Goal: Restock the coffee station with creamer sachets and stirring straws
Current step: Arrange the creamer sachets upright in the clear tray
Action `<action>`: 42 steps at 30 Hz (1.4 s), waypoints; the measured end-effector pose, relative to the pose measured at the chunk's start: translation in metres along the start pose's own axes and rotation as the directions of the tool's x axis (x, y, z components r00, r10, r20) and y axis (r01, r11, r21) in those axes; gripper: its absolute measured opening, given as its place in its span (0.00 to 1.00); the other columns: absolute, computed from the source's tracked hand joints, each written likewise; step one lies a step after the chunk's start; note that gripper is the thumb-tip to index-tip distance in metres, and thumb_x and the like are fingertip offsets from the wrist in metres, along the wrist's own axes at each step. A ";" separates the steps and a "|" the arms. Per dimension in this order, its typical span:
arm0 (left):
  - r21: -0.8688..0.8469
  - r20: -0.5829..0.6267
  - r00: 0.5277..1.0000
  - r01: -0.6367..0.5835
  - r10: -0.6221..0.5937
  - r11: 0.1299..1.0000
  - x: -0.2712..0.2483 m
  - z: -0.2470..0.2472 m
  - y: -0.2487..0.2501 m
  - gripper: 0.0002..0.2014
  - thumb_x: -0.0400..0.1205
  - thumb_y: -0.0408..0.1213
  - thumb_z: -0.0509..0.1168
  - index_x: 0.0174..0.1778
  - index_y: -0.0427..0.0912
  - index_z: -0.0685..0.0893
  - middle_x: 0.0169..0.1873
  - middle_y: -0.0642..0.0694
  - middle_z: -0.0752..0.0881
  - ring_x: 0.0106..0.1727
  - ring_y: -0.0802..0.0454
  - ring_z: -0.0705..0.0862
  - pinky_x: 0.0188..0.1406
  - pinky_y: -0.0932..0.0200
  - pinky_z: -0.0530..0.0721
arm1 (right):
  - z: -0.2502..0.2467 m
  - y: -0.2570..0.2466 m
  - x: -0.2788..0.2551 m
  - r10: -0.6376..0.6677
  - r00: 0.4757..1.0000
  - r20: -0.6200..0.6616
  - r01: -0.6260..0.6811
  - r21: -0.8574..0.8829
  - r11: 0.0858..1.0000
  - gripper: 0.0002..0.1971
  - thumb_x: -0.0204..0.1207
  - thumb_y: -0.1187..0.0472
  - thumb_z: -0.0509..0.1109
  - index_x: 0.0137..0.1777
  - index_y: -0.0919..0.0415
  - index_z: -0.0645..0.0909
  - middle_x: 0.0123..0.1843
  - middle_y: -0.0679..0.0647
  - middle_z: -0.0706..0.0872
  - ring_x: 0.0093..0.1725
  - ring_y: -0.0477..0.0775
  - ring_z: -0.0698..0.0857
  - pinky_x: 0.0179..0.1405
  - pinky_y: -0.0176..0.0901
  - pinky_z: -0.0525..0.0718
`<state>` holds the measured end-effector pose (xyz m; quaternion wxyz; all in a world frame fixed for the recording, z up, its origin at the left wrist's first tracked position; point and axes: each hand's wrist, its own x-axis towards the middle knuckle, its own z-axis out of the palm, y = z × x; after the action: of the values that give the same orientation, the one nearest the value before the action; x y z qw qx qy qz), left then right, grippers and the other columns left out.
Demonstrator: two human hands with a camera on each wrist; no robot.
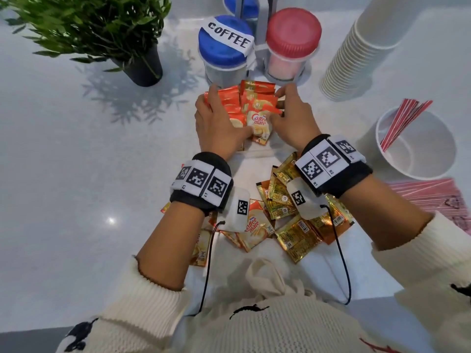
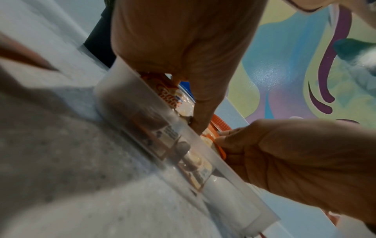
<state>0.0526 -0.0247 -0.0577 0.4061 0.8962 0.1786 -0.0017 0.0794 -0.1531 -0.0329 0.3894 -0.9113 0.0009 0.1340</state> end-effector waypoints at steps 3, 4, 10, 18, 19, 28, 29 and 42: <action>0.041 0.034 0.999 0.003 -0.004 0.999 0.000 0.000 0.000 0.51 0.68 0.43 0.77 0.81 0.45 0.52 0.76 0.38 0.58 0.77 0.40 0.60 0.79 0.48 0.60 | 0.005 -0.002 -0.003 0.025 0.996 0.083 -0.034 0.107 0.994 0.23 0.79 0.71 0.57 0.72 0.61 0.58 0.58 0.61 0.85 0.51 0.56 0.84 0.41 0.35 0.79; 0.052 0.039 0.999 0.003 -0.005 0.999 -0.001 0.000 0.000 0.50 0.68 0.43 0.77 0.81 0.46 0.52 0.77 0.38 0.58 0.77 0.40 0.60 0.79 0.48 0.60 | 0.007 -0.004 -0.003 0.033 0.993 0.117 -0.052 0.164 0.985 0.25 0.78 0.71 0.56 0.74 0.60 0.56 0.60 0.61 0.84 0.53 0.56 0.84 0.47 0.39 0.82; 0.058 0.039 0.999 0.002 -0.004 0.998 -0.002 -0.001 0.001 0.48 0.68 0.42 0.76 0.80 0.45 0.54 0.75 0.38 0.59 0.76 0.40 0.62 0.78 0.48 0.62 | 0.009 -0.002 -0.005 0.056 0.992 0.112 -0.083 0.247 0.965 0.32 0.74 0.70 0.66 0.74 0.59 0.54 0.55 0.54 0.82 0.54 0.53 0.84 0.59 0.47 0.82; 0.046 0.054 0.998 0.020 -0.022 0.999 -0.002 -0.002 0.002 0.49 0.67 0.41 0.77 0.79 0.45 0.55 0.75 0.37 0.59 0.76 0.39 0.61 0.78 0.47 0.62 | 0.004 0.009 0.001 -0.016 0.999 -0.049 0.011 -0.087 0.996 0.16 0.69 0.73 0.68 0.50 0.57 0.68 0.50 0.61 0.82 0.45 0.56 0.80 0.34 0.39 0.79; 0.045 0.053 0.998 0.019 -0.021 0.999 -0.002 -0.002 0.002 0.48 0.67 0.41 0.77 0.79 0.45 0.55 0.75 0.37 0.59 0.76 0.39 0.61 0.78 0.47 0.63 | 0.001 0.009 0.002 -0.048 0.996 -0.077 0.039 -0.114 0.993 0.14 0.69 0.73 0.67 0.50 0.59 0.71 0.51 0.61 0.83 0.46 0.57 0.81 0.34 0.37 0.78; 0.153 0.059 0.998 -0.007 -0.002 0.988 -0.008 -0.002 0.010 0.48 0.70 0.47 0.75 0.81 0.53 0.52 0.82 0.35 0.42 0.83 0.35 0.44 0.81 0.41 0.49 | -0.003 0.001 0.002 -0.241 0.970 -0.031 0.232 -0.175 0.957 0.15 0.72 0.72 0.68 0.59 0.67 0.76 0.55 0.62 0.85 0.53 0.59 0.84 0.51 0.42 0.80; 0.184 0.076 0.997 -0.020 0.006 0.983 -0.008 -0.002 0.011 0.48 0.71 0.48 0.75 0.82 0.54 0.51 0.82 0.35 0.40 0.83 0.35 0.42 0.81 0.39 0.48 | -0.003 0.001 0.002 -0.232 0.972 -0.032 0.225 -0.161 0.961 0.17 0.72 0.73 0.68 0.61 0.67 0.75 0.52 0.59 0.84 0.50 0.55 0.83 0.46 0.37 0.80; 0.292 0.130 0.990 -0.097 0.061 0.951 -0.005 0.001 0.010 0.42 0.76 0.47 0.71 0.81 0.57 0.52 0.83 0.38 0.41 0.83 0.36 0.36 0.79 0.33 0.42 | 0.004 0.007 0.010 0.072 0.997 0.022 -0.071 -0.055 0.996 0.14 0.67 0.61 0.78 0.47 0.69 0.82 0.49 0.65 0.87 0.51 0.65 0.86 0.55 0.59 0.84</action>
<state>0.0510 -0.0331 -0.0507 0.2762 0.9519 0.1156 -0.0658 0.0870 -0.1543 -0.0426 0.3593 -0.9193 0.0252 0.1586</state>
